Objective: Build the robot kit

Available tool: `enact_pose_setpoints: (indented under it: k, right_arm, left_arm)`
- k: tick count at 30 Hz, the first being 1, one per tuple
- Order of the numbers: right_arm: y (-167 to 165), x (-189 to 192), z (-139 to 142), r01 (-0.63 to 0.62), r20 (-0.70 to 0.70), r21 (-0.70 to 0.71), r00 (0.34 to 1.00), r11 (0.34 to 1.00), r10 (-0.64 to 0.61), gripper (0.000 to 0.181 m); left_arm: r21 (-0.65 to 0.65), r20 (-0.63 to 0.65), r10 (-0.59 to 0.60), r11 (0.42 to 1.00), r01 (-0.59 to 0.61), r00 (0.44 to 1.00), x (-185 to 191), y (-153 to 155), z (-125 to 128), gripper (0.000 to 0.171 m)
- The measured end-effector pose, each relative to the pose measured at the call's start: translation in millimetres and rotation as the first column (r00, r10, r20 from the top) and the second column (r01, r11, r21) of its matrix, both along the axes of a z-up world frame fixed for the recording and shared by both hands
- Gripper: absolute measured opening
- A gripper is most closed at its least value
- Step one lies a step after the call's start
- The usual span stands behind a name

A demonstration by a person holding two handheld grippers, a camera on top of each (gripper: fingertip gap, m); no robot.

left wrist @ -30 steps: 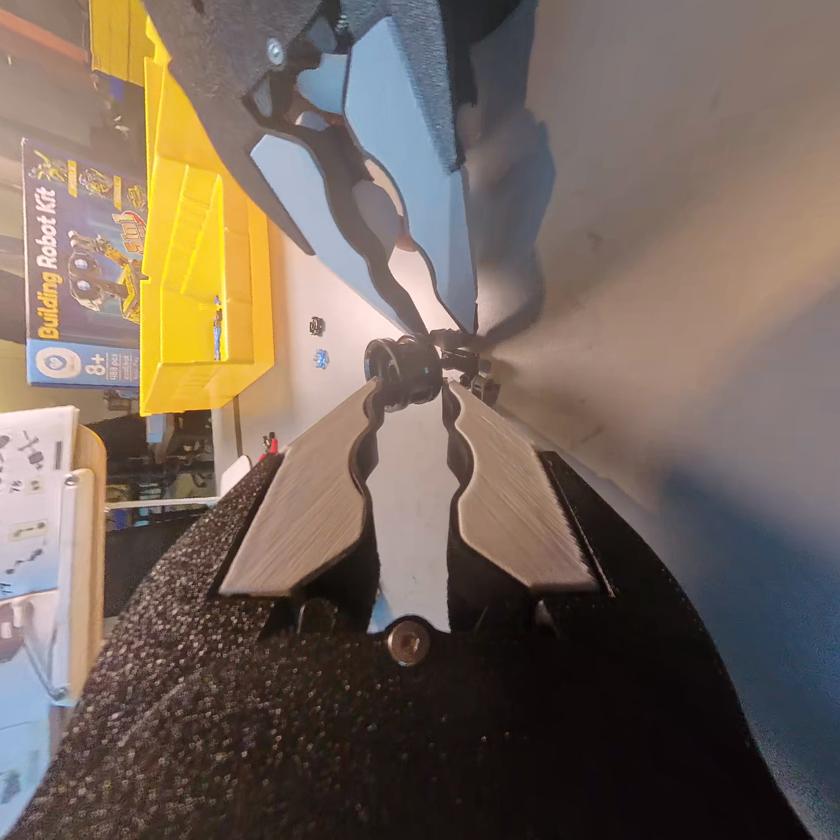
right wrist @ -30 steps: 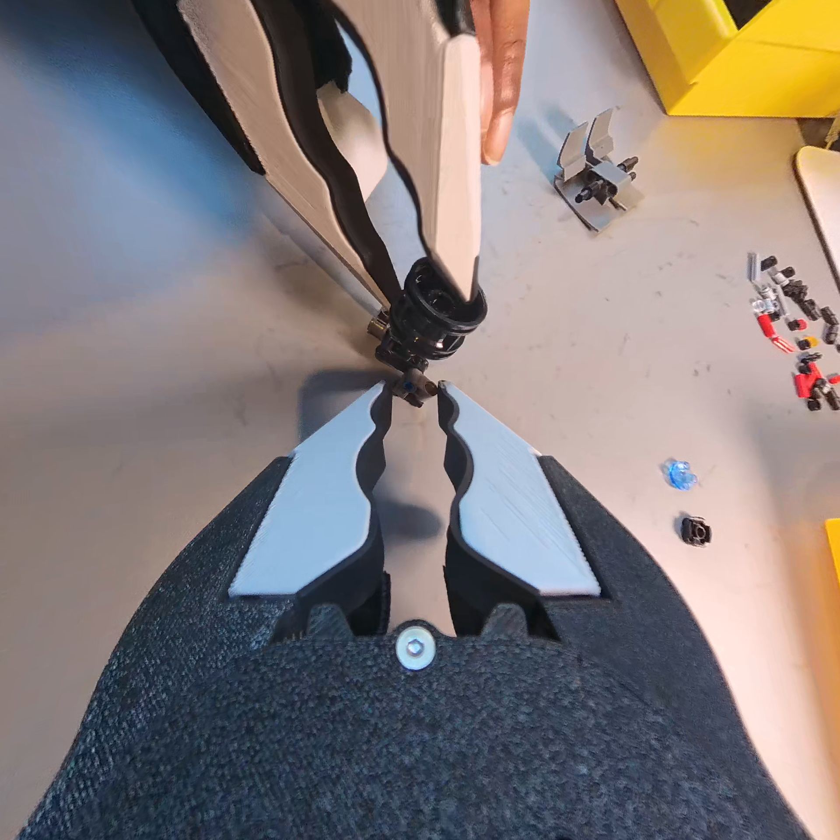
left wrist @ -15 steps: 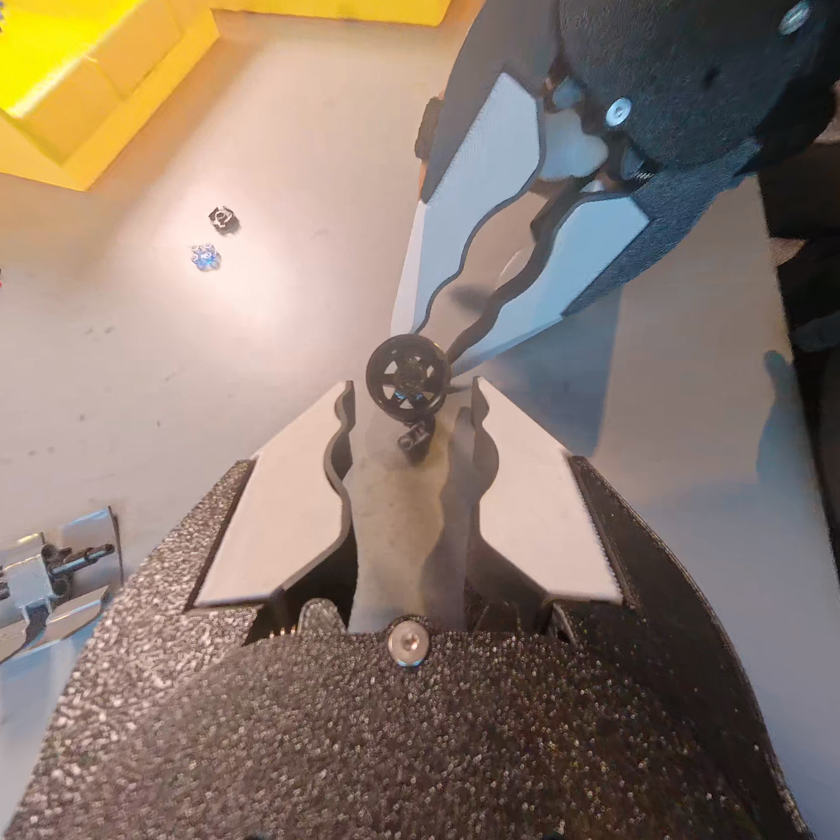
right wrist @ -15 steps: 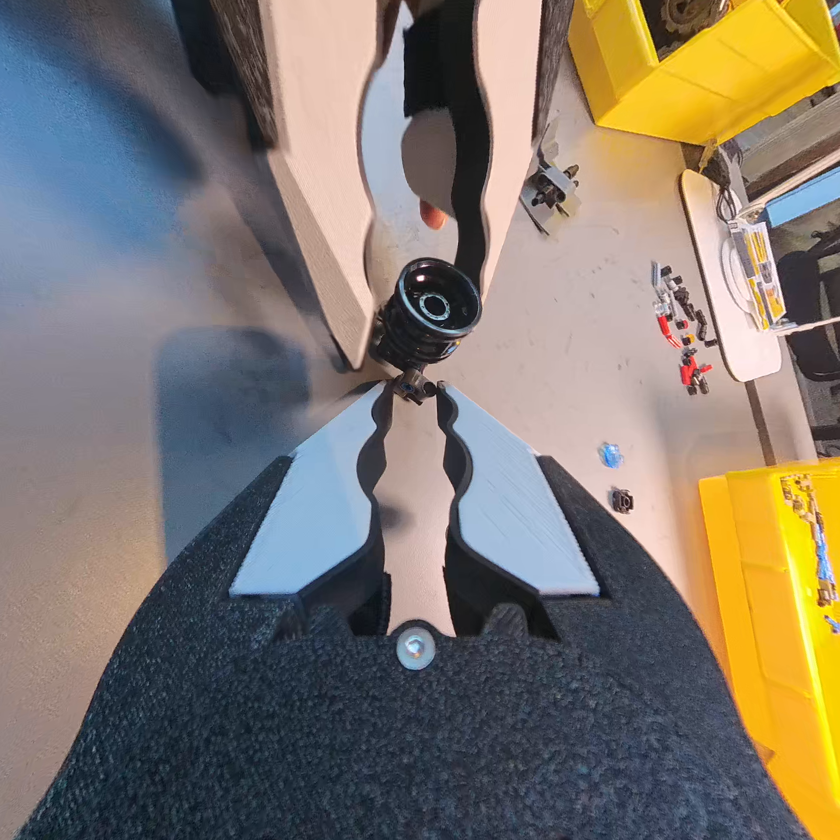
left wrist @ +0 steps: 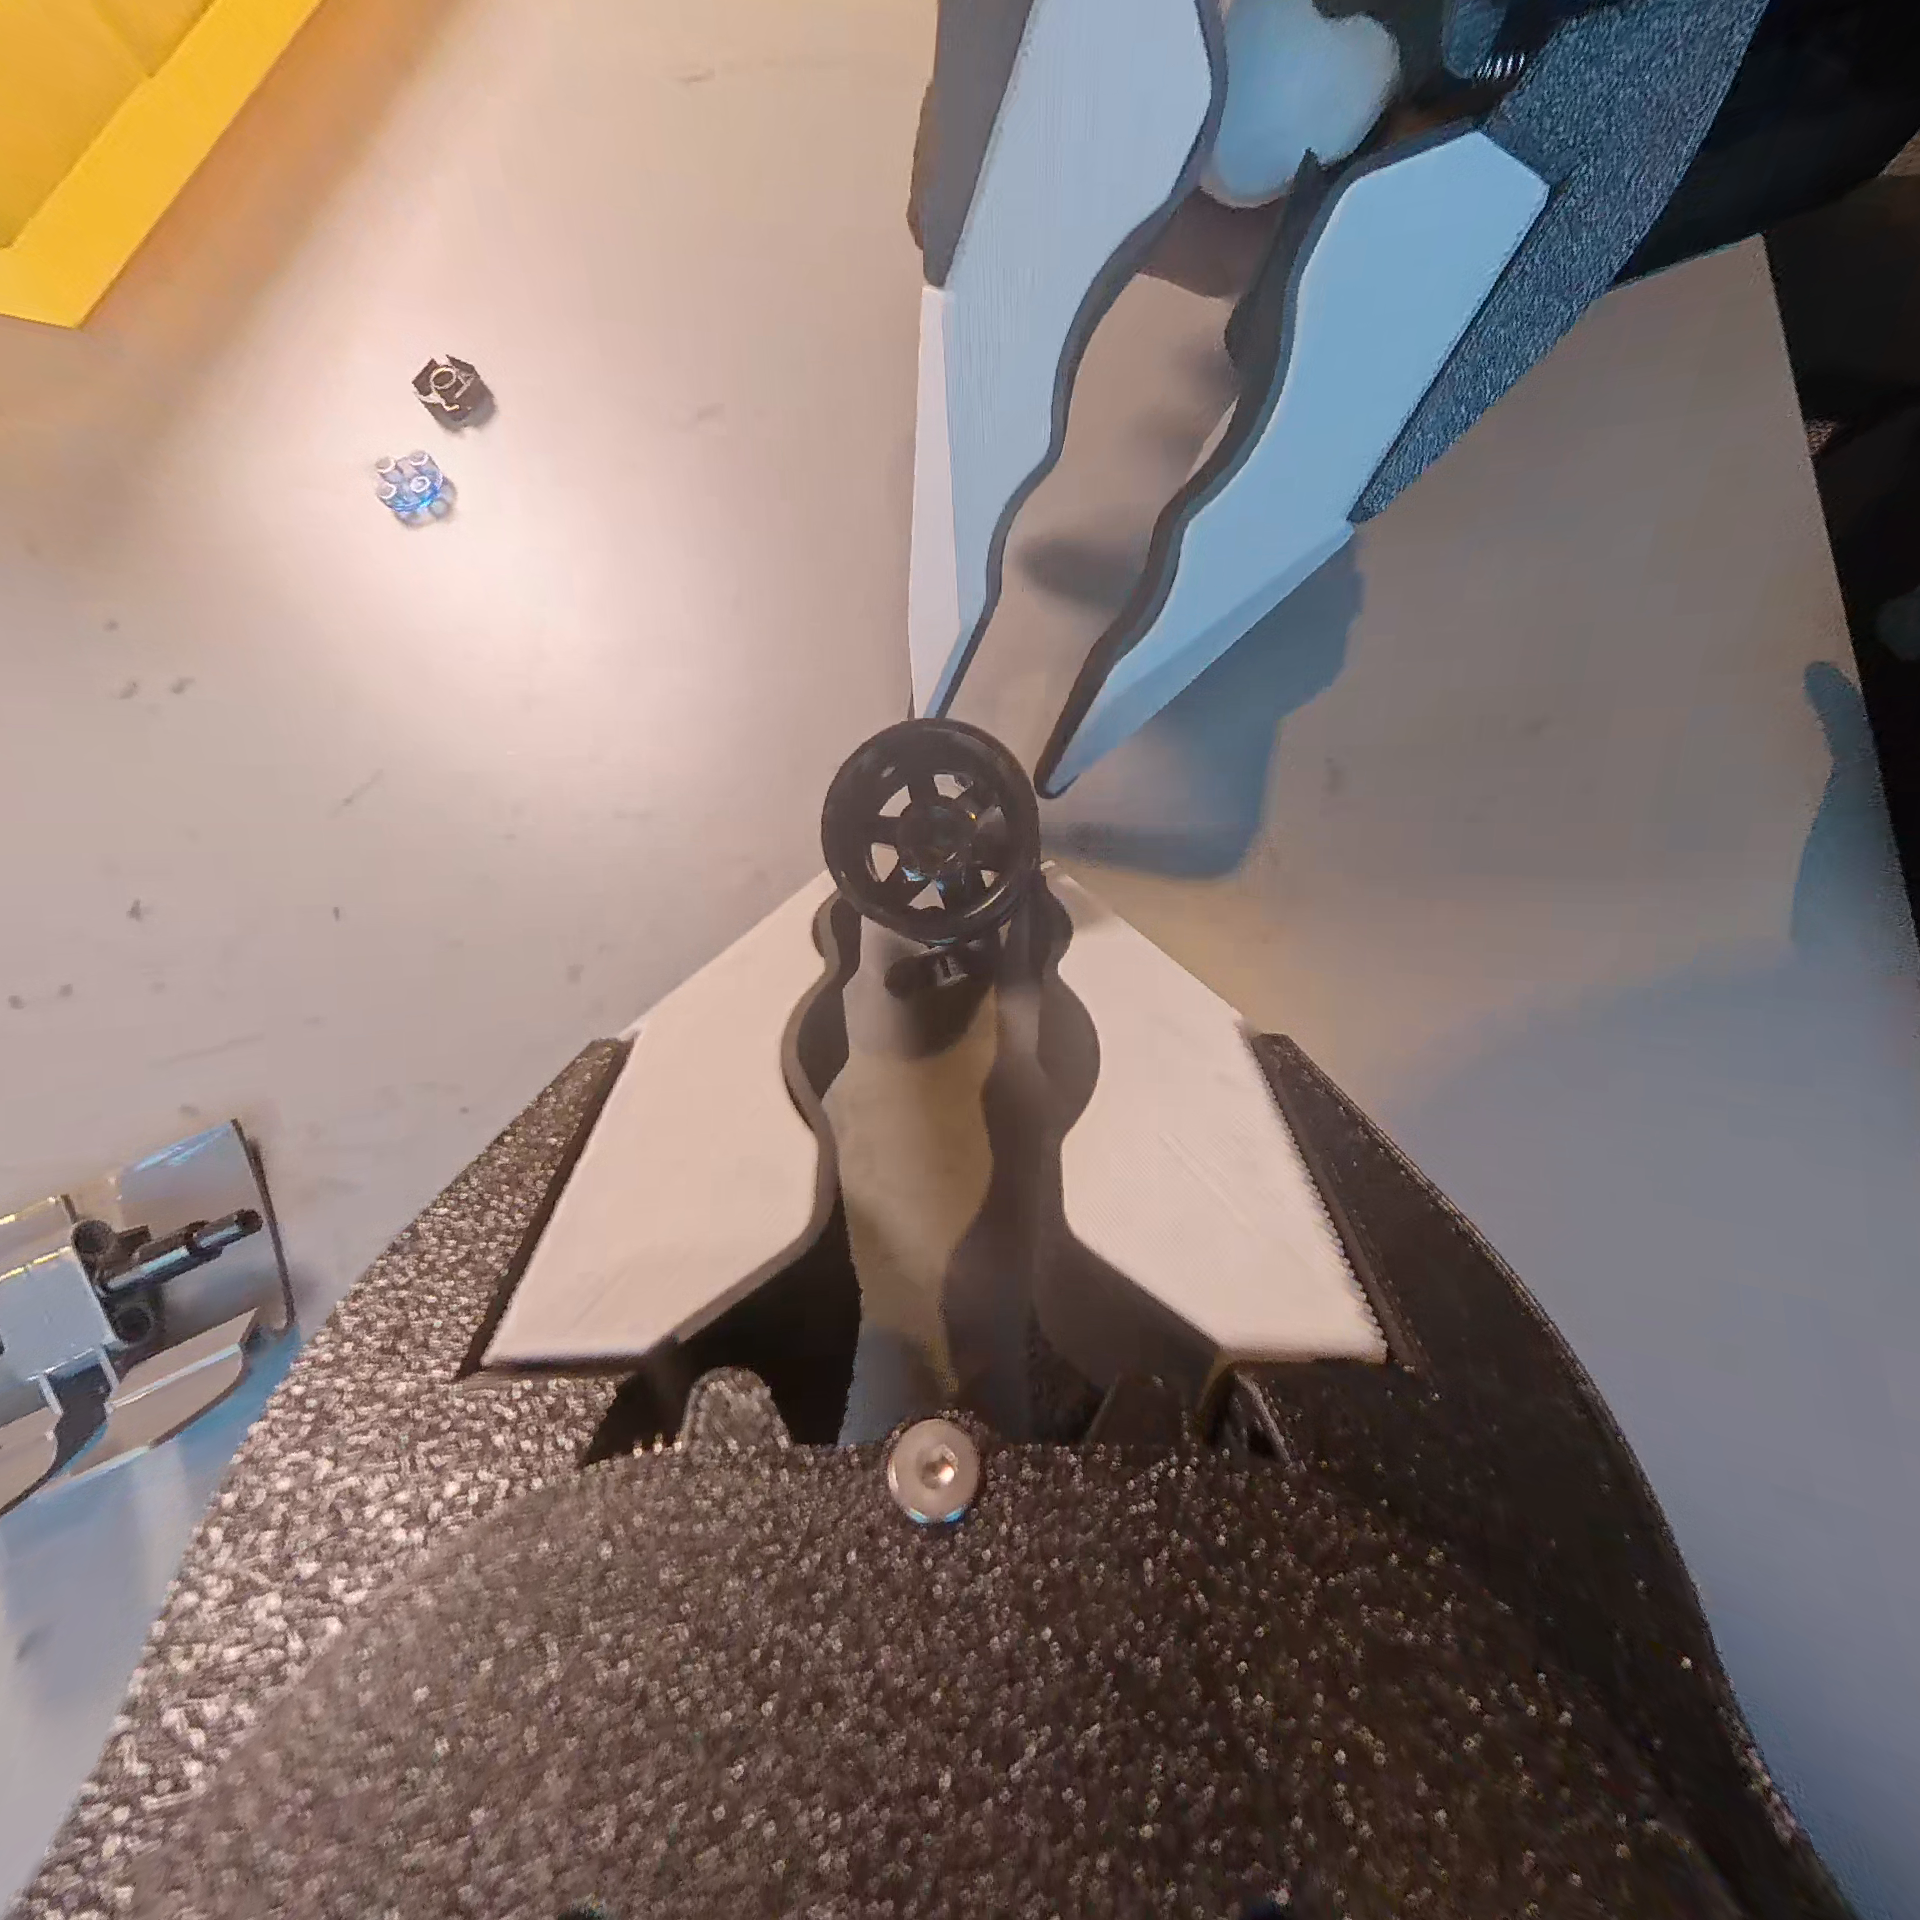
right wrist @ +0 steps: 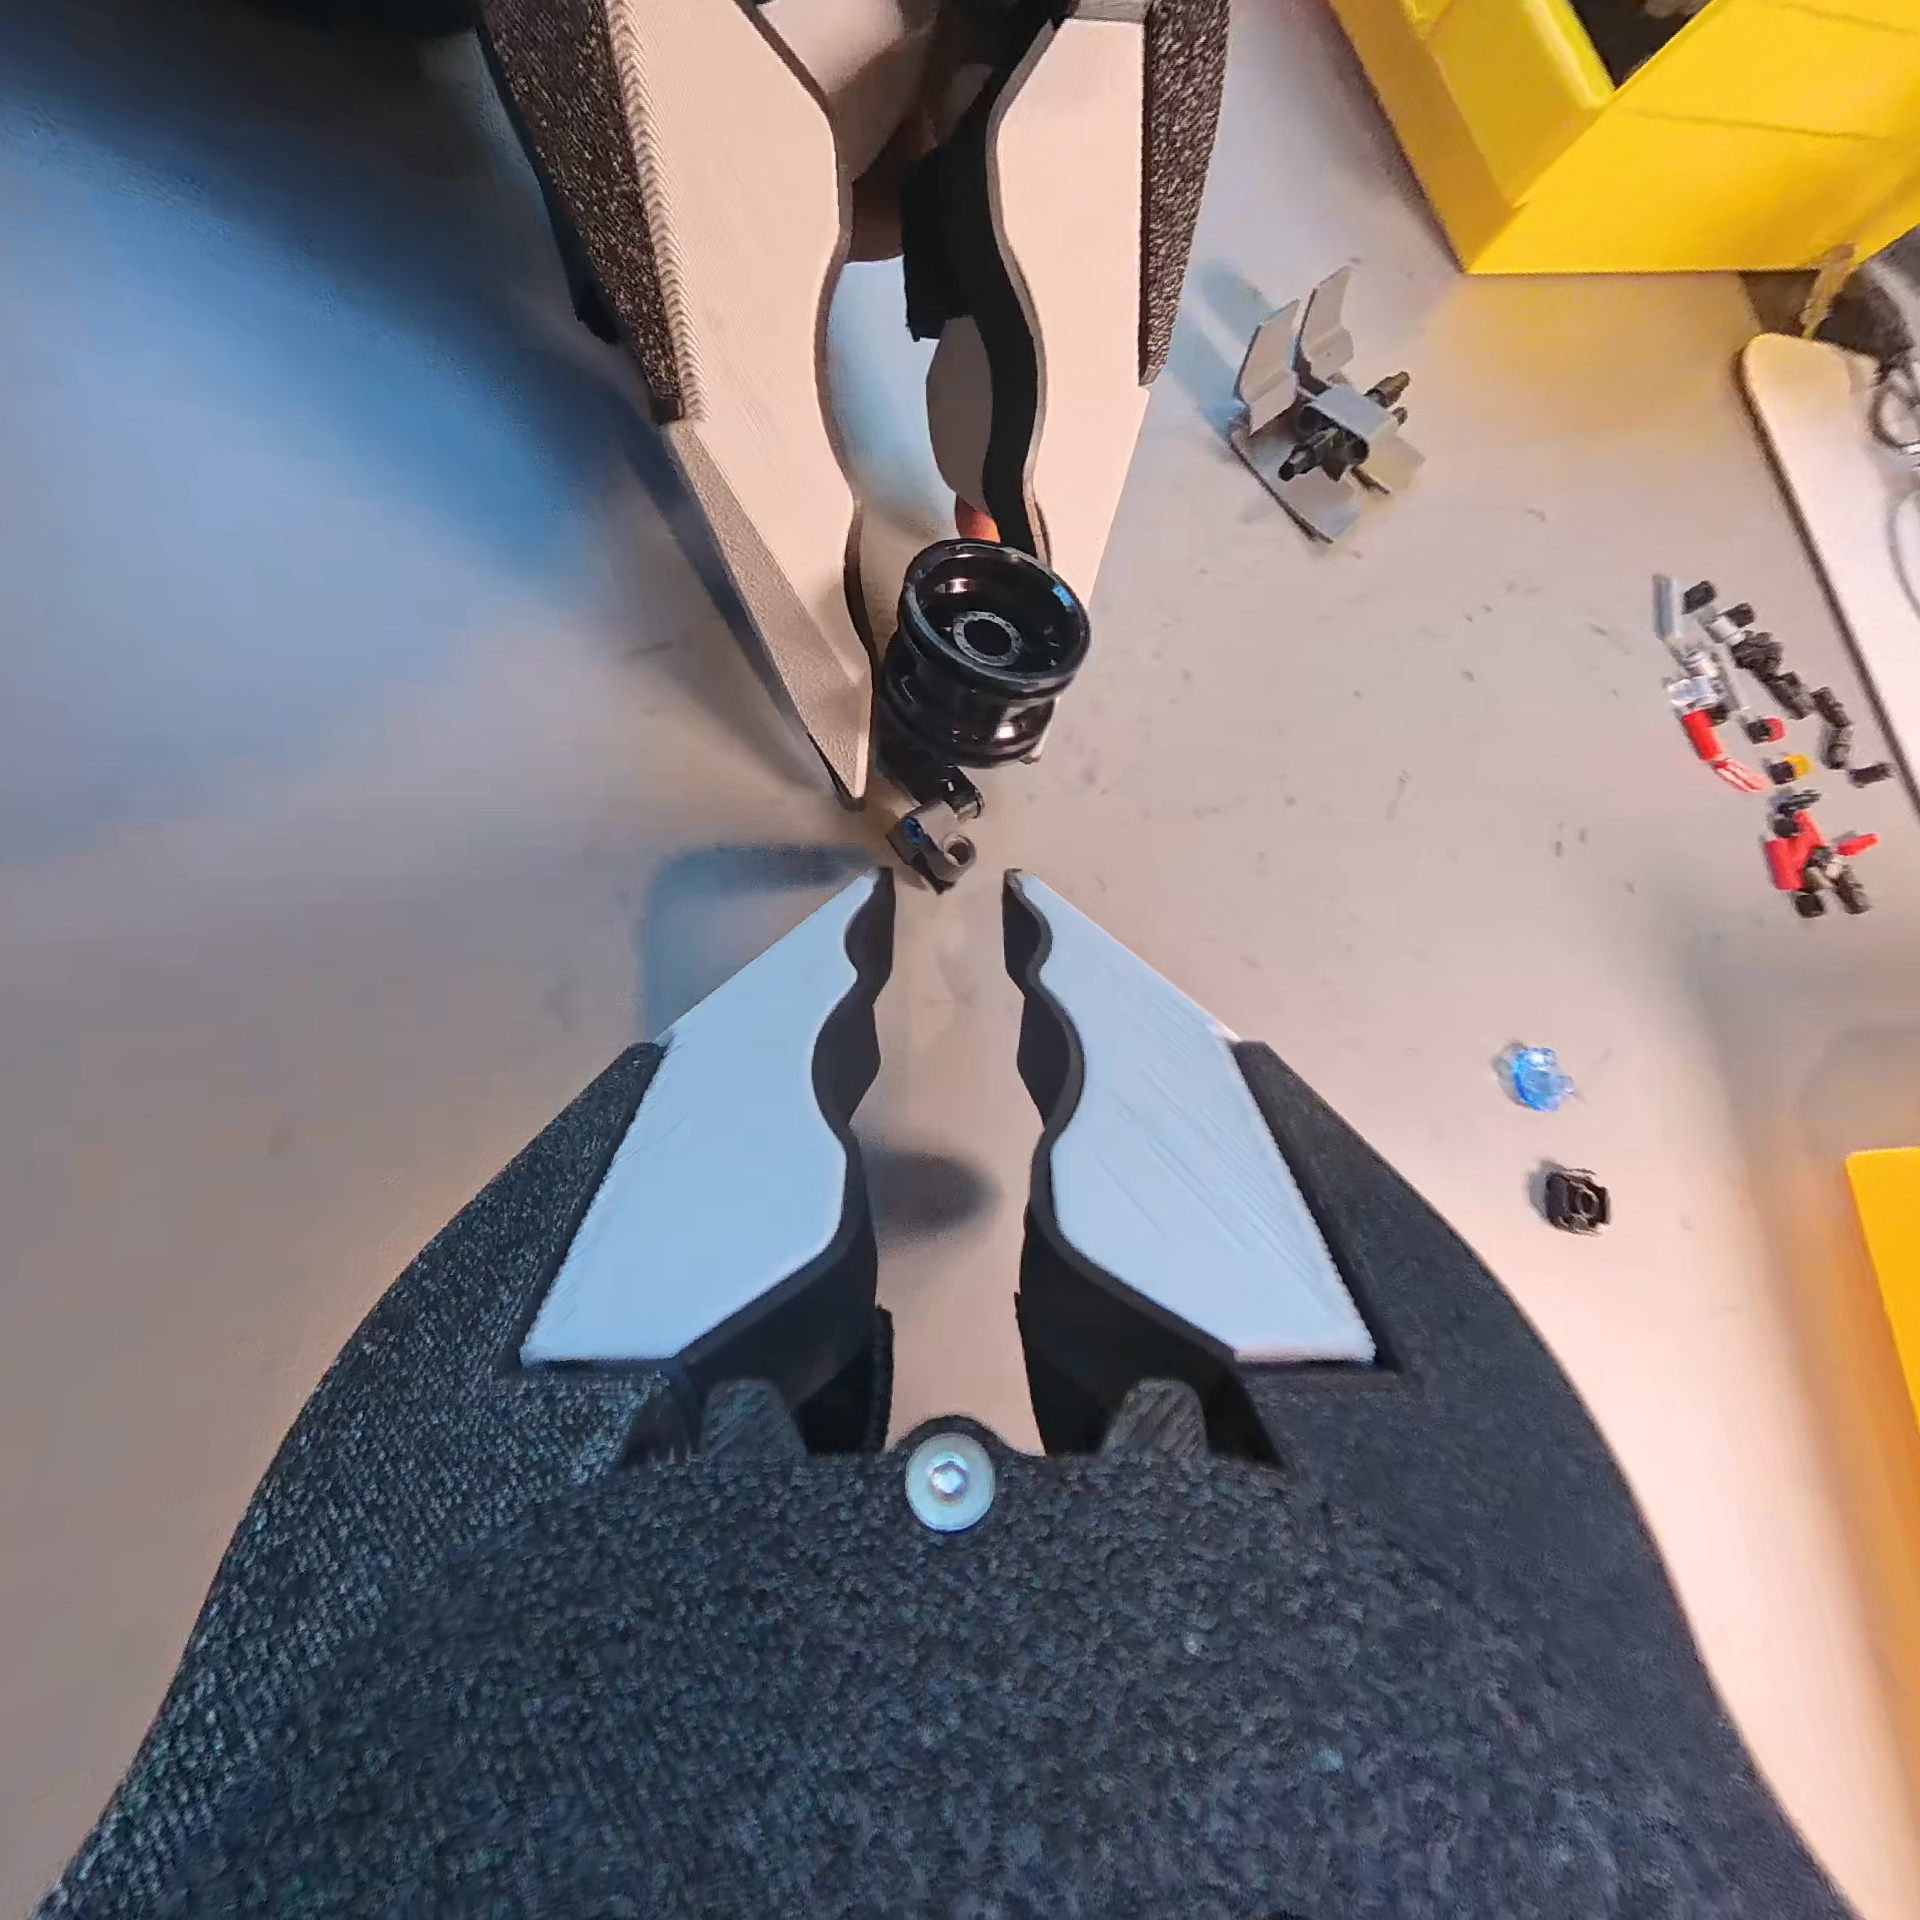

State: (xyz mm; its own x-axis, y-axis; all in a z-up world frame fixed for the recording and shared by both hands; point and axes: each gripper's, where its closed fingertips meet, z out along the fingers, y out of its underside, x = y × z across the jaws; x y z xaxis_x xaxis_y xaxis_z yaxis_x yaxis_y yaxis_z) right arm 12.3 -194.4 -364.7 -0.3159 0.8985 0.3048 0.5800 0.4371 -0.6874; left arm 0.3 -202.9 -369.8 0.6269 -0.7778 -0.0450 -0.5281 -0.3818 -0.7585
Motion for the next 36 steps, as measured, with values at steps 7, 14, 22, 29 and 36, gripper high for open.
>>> enact_pose_setpoints:
  k: [7, 14, 22, 29, 36]
  right_arm:
    - [-3.3, -5.7, -3.8, -0.010, 0.019, -0.027, 1.000, 1.000, 0.011, 0.011]
    - [-3.4, -4.2, -3.1, -0.017, 0.023, -0.040, 1.000, 0.999, 0.018, 0.009]
    - [-5.5, -1.4, -5.1, -0.040, 0.039, -0.049, 0.998, 0.998, 0.042, 0.013]
    - [-8.6, -7.0, 36.9, -0.117, -0.041, -0.144, 0.993, 0.983, 0.112, 0.028]
    - [-17.6, -23.9, 33.0, -0.190, 0.108, -0.137, 0.973, 0.972, 0.205, 0.038]
  left_arm:
    - [-0.008, 0.006, 0.011, 1.000, -0.011, 1.000, -1.0, -0.5, -0.4, 0.031]
    - [0.008, -0.016, -0.002, 1.000, 0.002, 1.000, -2.6, -1.1, -1.6, 0.030]
    - [0.024, -0.053, -0.017, 1.000, 0.018, 0.998, -4.9, -4.4, -5.3, 0.019]
    - [0.002, -0.048, -0.026, 1.000, 0.026, 0.999, -4.3, -4.0, -5.7, 0.018]
    - [-0.002, -0.049, -0.026, 1.000, 0.026, 0.998, -1.1, -3.8, -5.2, 0.016]
